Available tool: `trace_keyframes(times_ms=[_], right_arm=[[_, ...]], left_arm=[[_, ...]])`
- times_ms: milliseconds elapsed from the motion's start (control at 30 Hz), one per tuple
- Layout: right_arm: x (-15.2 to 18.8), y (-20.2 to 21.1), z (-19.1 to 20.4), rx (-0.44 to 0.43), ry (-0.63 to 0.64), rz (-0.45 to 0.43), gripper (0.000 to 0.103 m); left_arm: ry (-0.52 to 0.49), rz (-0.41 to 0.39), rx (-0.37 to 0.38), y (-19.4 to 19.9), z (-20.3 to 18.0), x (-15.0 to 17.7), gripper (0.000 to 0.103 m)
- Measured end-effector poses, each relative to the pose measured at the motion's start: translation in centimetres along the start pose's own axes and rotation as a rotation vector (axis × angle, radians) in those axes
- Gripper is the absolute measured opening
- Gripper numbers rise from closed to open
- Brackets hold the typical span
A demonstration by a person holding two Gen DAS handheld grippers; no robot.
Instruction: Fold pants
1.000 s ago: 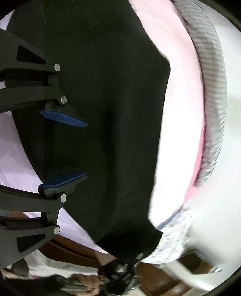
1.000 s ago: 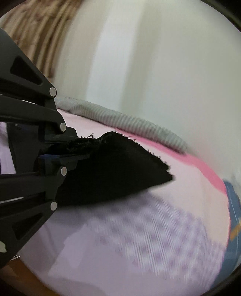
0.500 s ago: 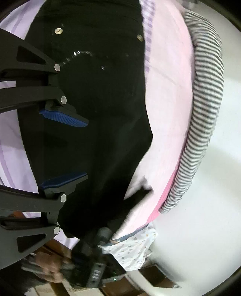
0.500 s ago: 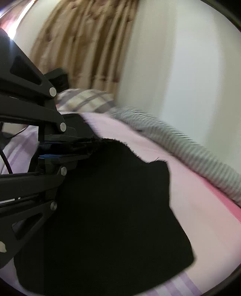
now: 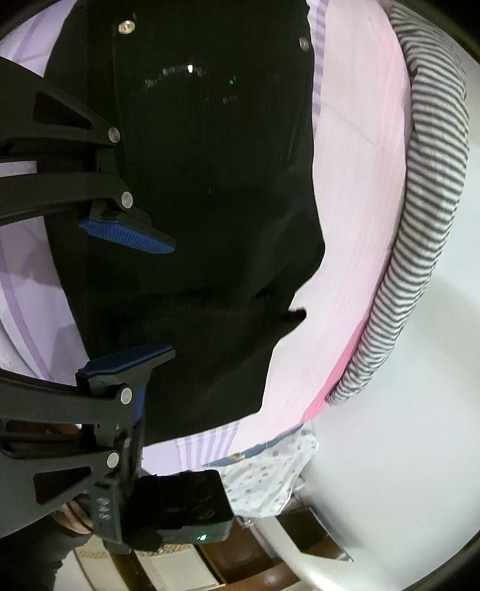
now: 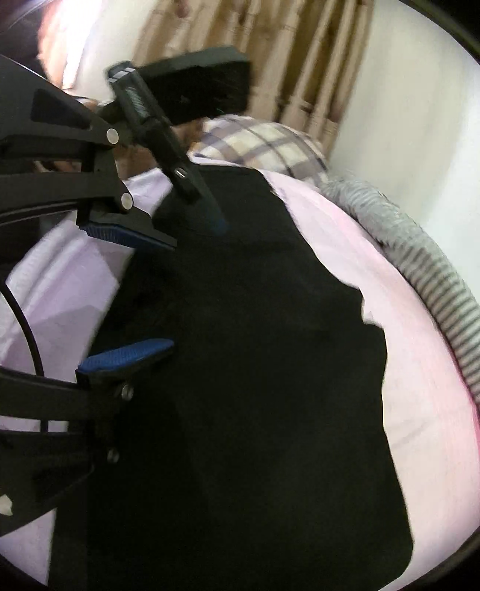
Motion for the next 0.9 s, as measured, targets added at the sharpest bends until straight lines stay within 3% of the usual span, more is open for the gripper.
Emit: trace_keyframes(times_ms=[333,467,667,900], right_arm=[[-0.4,7.5,-3.6,0.141,-0.048,-0.213,0.047],[-0.7,8.6,-5.2,0.155,-0.085,-0.249,0.047],[-0.6,9.1,-5.6,0.153,-0.093,-0.271,0.047],[-0.8,9.4,-5.8,0.136,-0.114,-0.301,0.047]], left_arm=[[0.007,0.117,0.07,-2.8,-2.4,1.0,0.052],[0.044,0.176,0.098,-3.9,-2.9,1.6,0.052],[0.095,0.225,0.063,-5.3,-2.0,2.1,0.052],[0.092,0.215,0.061,-5.1,-1.7,2.3,0.052]])
Point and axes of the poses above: each gripper's, at about its wrist camera, not at the fingertips, and y roughly against the way its jaws point, z to its left, x to its underside, the point moved 4 cm from there along -y, roughly the way its jaws point, and after that the axes turned 9 degrees about -z, right-handed, at the moved point
